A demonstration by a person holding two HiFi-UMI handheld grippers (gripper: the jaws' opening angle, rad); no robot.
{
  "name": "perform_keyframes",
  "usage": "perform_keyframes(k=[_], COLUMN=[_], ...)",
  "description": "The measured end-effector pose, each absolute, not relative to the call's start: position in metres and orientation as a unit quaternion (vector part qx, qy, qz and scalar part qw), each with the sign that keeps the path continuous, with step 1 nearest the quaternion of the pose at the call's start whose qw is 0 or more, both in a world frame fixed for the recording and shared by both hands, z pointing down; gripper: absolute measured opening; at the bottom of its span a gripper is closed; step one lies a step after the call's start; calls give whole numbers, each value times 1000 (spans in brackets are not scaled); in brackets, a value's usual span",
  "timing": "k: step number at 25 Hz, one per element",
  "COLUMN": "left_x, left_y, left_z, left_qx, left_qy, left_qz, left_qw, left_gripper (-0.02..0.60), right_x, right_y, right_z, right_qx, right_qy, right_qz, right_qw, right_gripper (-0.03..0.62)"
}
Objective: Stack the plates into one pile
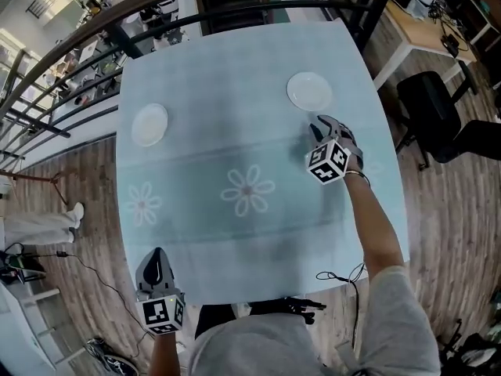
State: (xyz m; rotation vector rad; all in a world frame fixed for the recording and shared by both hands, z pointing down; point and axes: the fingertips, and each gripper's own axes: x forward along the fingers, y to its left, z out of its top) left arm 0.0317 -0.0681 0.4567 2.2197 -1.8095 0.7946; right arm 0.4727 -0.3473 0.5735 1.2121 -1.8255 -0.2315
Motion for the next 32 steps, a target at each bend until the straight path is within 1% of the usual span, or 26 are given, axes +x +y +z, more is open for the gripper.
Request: perform_keyframes(k=[5, 9, 12, 15, 19, 21, 23, 28, 32], left_x=[42, 49, 65, 100, 170, 199, 214, 220, 213], left_y=[-76, -84, -98, -122, -162, -175, -181, -181, -178], left_z=[470, 489, 491, 485, 465, 452, 443, 445, 446], left_qx=[735, 736, 740, 747, 787, 804, 813, 812, 808], left_qy=[-609, -604, -602, -604, -571, -552, -542, -540, -546], left_qz=[284, 285, 282, 256, 210, 195, 192, 201, 202], left_qw=[95, 109, 107, 109, 101, 100, 91, 92, 95], left_gripper=[17, 16, 16, 15, 15, 16, 17, 16, 15], right_x=[480, 476, 473, 473, 468, 466, 465, 467, 465], right_y=[-386, -400, -407, -412, -413, -412, -414, -418, -418], right_z=[597, 615, 619, 620, 625, 628, 628, 630, 634], right_qx=[477, 457, 449, 445, 418, 404, 394, 382, 367], right_qy=[-735, -734, -734, -734, -733, -735, -741, -738, -722], right_qz=[-95, -101, -116, -126, -145, -135, -109, -54, -62], right_qw=[473, 492, 497, 497, 516, 527, 534, 553, 584], right_gripper=[115, 115, 114, 114, 85, 60, 60, 60, 52])
